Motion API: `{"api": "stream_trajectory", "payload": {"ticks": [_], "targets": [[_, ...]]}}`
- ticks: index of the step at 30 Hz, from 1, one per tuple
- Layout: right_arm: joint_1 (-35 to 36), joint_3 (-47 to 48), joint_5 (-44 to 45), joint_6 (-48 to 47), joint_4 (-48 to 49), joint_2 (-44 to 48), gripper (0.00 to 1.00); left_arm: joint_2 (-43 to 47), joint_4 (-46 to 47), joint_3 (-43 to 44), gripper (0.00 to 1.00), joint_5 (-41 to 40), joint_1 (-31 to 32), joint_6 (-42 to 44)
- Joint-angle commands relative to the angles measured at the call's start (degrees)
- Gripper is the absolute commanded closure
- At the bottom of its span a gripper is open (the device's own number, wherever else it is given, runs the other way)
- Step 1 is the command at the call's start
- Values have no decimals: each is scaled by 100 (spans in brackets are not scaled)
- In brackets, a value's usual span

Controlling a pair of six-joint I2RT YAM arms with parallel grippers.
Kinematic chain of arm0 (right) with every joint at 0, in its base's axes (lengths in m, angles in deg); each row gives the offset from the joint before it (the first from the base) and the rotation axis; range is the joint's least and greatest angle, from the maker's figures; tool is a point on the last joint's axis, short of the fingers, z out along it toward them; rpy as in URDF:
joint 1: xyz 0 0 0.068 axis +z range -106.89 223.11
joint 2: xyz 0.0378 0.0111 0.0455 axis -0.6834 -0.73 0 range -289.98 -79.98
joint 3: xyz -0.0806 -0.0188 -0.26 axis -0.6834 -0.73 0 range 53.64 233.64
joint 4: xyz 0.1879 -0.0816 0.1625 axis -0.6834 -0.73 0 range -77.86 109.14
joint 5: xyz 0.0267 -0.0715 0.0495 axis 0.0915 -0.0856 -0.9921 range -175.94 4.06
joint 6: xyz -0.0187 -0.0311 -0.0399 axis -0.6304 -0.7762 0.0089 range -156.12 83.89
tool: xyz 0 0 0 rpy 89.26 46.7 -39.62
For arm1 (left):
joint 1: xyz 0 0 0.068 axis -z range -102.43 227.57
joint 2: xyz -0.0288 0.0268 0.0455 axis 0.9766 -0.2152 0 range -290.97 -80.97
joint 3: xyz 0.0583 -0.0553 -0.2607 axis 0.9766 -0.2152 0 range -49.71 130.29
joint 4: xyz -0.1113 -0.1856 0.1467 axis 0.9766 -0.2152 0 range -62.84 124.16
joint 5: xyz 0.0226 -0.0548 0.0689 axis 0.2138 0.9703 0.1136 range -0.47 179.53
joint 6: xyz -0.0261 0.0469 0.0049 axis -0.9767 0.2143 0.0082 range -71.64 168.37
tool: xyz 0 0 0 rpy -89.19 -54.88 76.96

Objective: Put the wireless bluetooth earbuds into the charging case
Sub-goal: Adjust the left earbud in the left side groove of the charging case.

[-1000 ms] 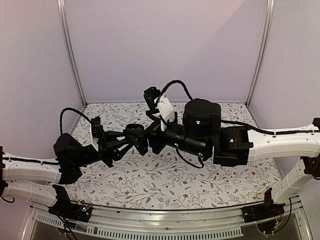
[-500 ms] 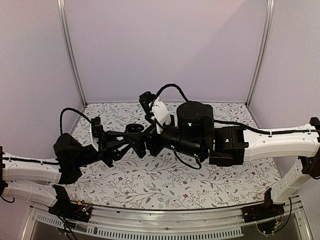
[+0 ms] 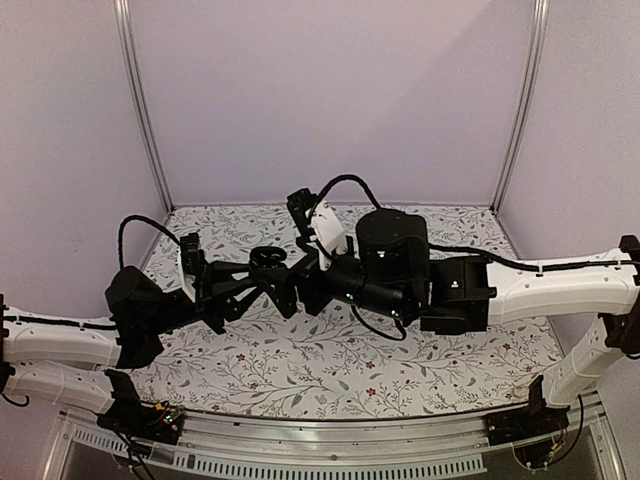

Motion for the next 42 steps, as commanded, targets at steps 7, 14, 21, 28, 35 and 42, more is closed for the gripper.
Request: {"api": "stream_trajectory", "payload": {"ticks": [7,14,21,28,35,42], "targets": [[-137,-160,-237,110,157,289,1,51,99,-9,100,-47,-35,39],[-118,10,-564,-37,125,190,1,39,53,-2,100,-55,-32,48],[-114,174,-391,-69,133,40,1,1,62,3,100,-24,-26,50],[-129,240,-154,27,54,-33,1,7,62,8,100,-1,-18,39],[-238,182,-91,185,7,52,1,32,58,8,100,4,-18,43],[-307,86,-151,314,-38,102,1,62,53,-9,100,3,-6,60]]}}
